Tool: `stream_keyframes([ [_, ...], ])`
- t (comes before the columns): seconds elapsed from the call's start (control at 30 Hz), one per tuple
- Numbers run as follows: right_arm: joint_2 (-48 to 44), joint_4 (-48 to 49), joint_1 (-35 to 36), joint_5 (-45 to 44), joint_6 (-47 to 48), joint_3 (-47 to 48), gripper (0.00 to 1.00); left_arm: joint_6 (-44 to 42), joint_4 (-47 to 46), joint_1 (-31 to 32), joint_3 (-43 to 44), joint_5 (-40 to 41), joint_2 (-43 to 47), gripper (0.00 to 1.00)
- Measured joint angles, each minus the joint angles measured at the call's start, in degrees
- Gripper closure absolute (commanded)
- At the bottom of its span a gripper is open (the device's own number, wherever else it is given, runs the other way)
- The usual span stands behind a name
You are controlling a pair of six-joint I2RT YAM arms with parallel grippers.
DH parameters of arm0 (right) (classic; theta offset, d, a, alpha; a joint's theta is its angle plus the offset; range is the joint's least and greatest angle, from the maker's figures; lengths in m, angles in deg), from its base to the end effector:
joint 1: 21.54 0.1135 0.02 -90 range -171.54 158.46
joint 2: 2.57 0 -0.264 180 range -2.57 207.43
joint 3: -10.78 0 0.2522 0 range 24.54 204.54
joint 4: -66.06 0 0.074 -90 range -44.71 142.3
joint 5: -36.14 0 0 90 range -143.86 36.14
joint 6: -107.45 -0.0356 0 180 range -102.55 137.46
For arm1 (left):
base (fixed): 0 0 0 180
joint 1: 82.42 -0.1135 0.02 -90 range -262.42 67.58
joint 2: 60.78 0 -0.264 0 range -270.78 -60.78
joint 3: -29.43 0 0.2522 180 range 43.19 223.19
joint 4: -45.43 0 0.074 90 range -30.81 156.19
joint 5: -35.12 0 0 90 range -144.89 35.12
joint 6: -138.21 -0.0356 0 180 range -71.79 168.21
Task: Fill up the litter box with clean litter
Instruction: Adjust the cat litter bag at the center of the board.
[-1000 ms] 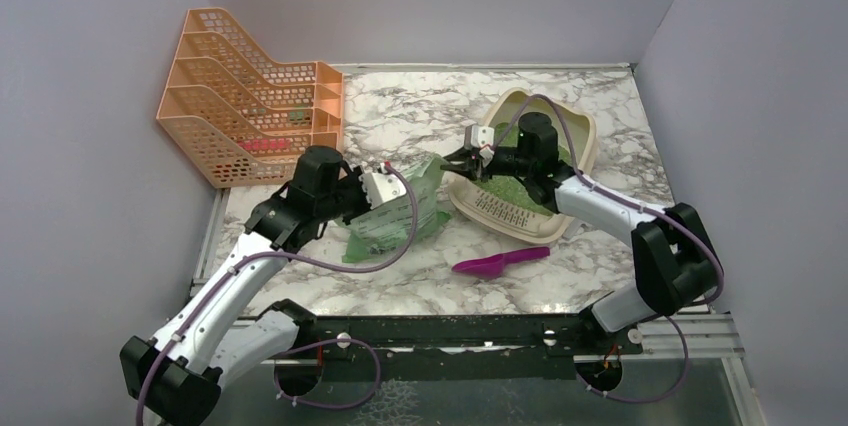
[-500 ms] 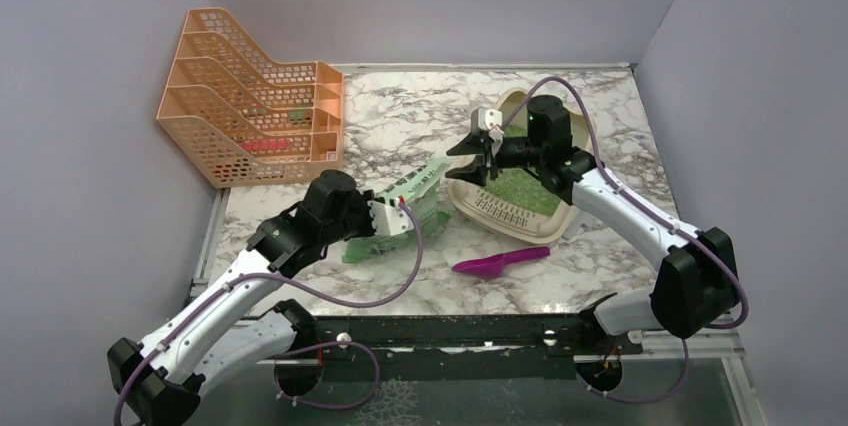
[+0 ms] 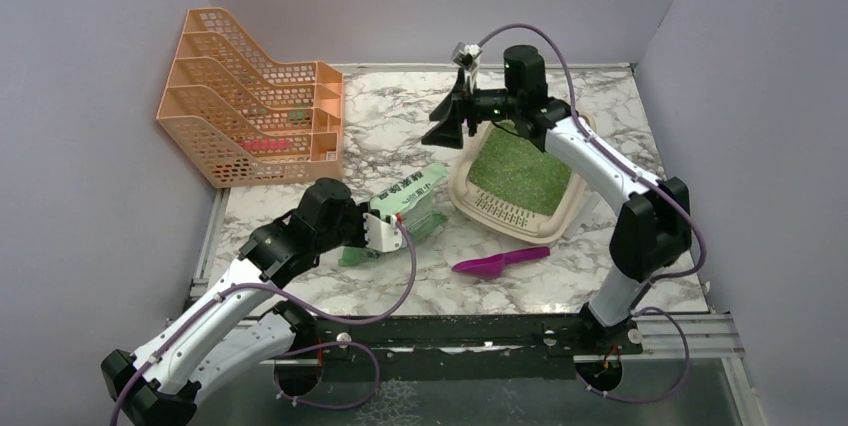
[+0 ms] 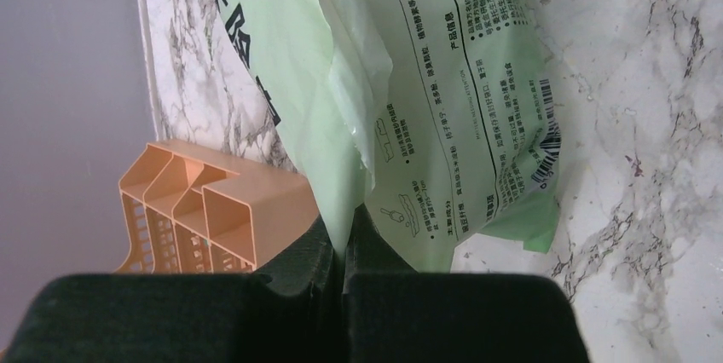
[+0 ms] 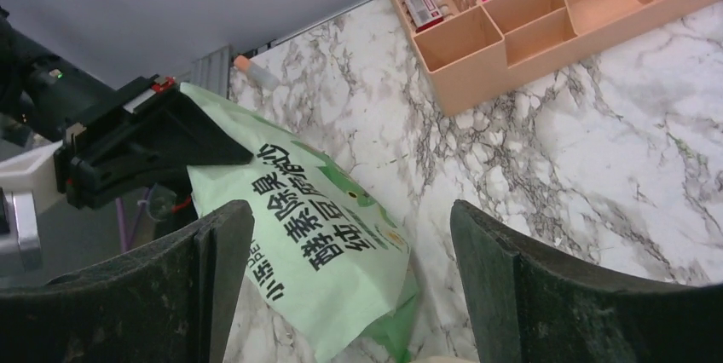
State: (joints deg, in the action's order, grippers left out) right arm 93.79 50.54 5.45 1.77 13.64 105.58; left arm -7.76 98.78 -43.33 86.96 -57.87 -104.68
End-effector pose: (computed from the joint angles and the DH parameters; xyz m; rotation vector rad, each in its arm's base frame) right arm 0.3353 0.2038 0.3414 -1.0453 1.6166 1.2642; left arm 0.1223 -0.1018 0.2860 1.6892 1.5086 0.0975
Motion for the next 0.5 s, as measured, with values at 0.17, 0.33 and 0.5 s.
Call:
stream_keyframes([
  [0.17, 7.56, -12.2, 0.31, 2.29, 1.4, 9.49, 0.05, -3.37, 0.46, 0.04, -0.31, 0.61, 0.26, 1.0],
  [0.33, 15.74, -25.75, 3.5, 0.17, 9.4, 14.05, 0.05, -5.9, 0.74, 0.04, -0.94, 1.42, 0.28, 1.0],
  [0.5, 21.44, -33.97, 6.1, -1.2, 17.05, 17.62, 0.11, -7.37, 0.9, 0.04, -1.42, 2.01, 0.24, 1.0],
])
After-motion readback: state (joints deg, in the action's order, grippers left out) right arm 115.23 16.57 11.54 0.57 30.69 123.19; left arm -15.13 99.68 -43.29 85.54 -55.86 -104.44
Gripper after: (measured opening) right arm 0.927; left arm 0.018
